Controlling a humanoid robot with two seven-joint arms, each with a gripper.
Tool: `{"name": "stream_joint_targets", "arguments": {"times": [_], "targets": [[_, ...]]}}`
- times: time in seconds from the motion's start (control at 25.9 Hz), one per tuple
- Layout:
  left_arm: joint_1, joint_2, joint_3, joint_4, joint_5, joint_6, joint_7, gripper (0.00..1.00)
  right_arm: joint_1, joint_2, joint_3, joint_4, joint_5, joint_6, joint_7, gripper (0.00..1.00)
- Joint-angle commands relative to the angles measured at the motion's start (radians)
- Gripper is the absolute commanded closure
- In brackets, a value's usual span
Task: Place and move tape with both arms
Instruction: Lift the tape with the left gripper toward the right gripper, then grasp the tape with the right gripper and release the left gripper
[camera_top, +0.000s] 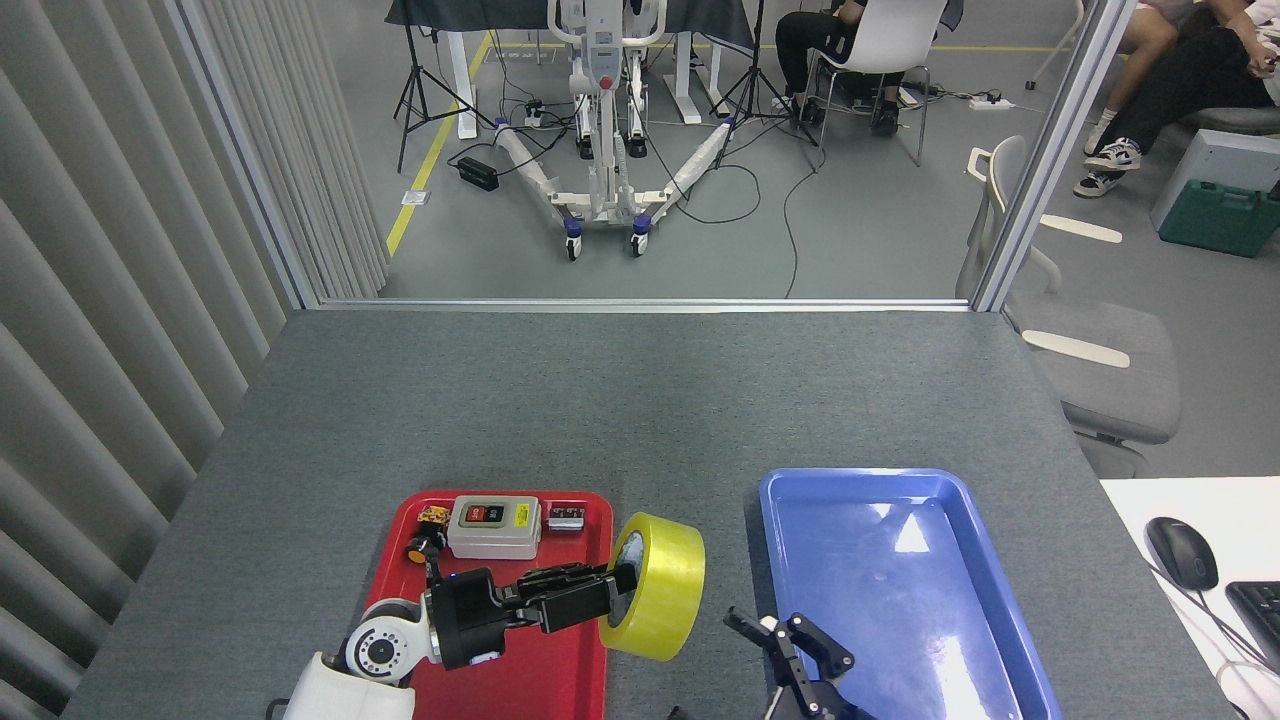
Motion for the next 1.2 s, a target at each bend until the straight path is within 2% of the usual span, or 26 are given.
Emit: {"name": "stream_joint_targets", "arguments": {"times": [0.0,0.08,0.19,0.23,0.39,0.43,0.5,0.58,0.62,0.77,0.81,0.93,1.0,1.08,1.16], "targets": [[0.001,0.0,-0.001,-0.001,-0.001,0.0,0.0,1.0,-0.049,0.01,0.114,0.013,0.019,0.069,0.0,0.01],[0.004,0.002,-0.001,-0.011,-0.002,0.0,0.0,1.0,-0.064,0.018,0.143,0.026,0.022,0.095,0.0,0.02],[0.012,0.002,-0.017,-0.017,-0.002,0.0,0.0,1.0,-0.063,0.03,0.152,0.03,0.036,0.097,0.002,0.18],[0.012,0.002,-0.02,-0.018,-0.002,0.0,0.0,1.0,-0.061,0.032,0.152,0.035,0.037,0.097,0.002,0.25],[0.03,0.006,-0.024,-0.054,-0.002,0.0,0.0,1.0,-0.061,0.032,0.151,0.047,0.039,0.102,0.003,0.69],[0.033,0.006,-0.024,-0.066,-0.002,0.0,0.0,1.0,-0.061,0.03,0.151,0.049,0.042,0.105,0.003,0.77],[0.038,0.006,-0.026,-0.075,-0.002,0.0,0.0,1.0,-0.06,0.03,0.151,0.047,0.048,0.108,0.003,0.9],[0.043,0.008,-0.026,-0.075,-0.002,0.0,0.0,1.0,-0.058,0.03,0.148,0.047,0.051,0.108,0.003,0.97],[0.043,0.008,-0.026,-0.075,-0.002,0.0,0.0,0.94,-0.058,0.03,0.148,0.047,0.05,0.108,0.002,1.0],[0.038,0.011,-0.017,-0.077,0.01,0.0,0.007,0.05,-0.058,0.032,0.146,0.044,0.05,0.122,0.005,1.0],[0.038,0.011,-0.015,-0.077,0.005,0.0,0.007,0.0,-0.058,0.03,0.146,0.042,0.05,0.134,0.006,1.0],[0.061,0.026,0.0,-0.127,0.044,0.0,0.01,0.0,-0.057,0.03,0.137,0.042,0.05,0.177,0.006,1.0],[0.067,0.066,0.009,-0.144,0.057,0.009,0.027,0.0,-0.055,0.028,0.108,0.042,0.05,0.183,0.005,1.0],[0.089,0.138,0.008,-0.17,0.05,0.061,0.144,0.0,-0.047,0.027,0.05,0.042,0.043,0.184,0.006,1.0],[0.153,0.19,0.009,-0.212,0.019,0.074,0.352,0.0,-0.03,0.024,-0.007,0.041,0.037,0.206,0.008,1.0]]}}
